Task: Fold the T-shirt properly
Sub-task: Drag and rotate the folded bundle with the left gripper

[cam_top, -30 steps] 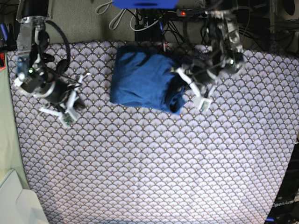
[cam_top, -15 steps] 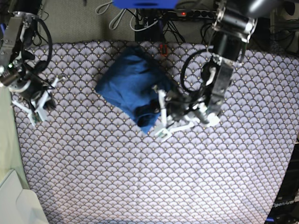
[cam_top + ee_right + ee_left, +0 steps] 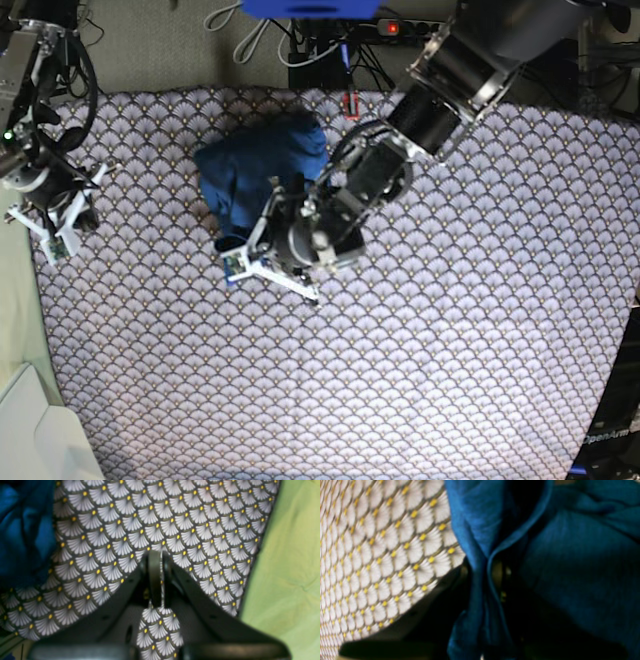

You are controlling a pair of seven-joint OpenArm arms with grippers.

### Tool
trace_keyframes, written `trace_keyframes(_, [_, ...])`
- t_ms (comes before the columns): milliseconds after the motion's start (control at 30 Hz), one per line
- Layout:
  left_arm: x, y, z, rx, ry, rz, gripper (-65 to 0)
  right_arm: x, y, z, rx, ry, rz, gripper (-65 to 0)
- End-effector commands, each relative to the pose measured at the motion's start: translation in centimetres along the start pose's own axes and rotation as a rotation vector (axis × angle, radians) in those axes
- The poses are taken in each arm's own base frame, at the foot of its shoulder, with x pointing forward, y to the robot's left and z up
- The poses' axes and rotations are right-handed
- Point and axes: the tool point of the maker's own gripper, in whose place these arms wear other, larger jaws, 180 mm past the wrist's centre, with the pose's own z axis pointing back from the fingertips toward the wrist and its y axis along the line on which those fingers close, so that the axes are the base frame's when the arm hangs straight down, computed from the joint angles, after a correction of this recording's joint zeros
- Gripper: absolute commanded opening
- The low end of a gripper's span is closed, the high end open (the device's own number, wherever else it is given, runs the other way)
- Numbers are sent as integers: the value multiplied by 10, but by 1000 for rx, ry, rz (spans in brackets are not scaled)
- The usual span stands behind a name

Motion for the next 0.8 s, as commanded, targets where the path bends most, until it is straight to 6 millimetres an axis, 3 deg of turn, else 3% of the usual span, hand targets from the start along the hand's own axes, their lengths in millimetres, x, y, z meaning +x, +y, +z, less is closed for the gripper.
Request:
trace_keyframes(0, [22, 7, 4, 11, -66, -16, -647, 12, -8, 6, -17, -40, 30, -650])
trace_keyframes(567, [45, 7, 7, 19, -180, -40, -647, 11, -9, 5, -16, -35, 26, -650])
trace_keyframes(767, [43, 9, 7, 22, -182, -37, -646, 11, -9, 5, -15, -36, 24, -650])
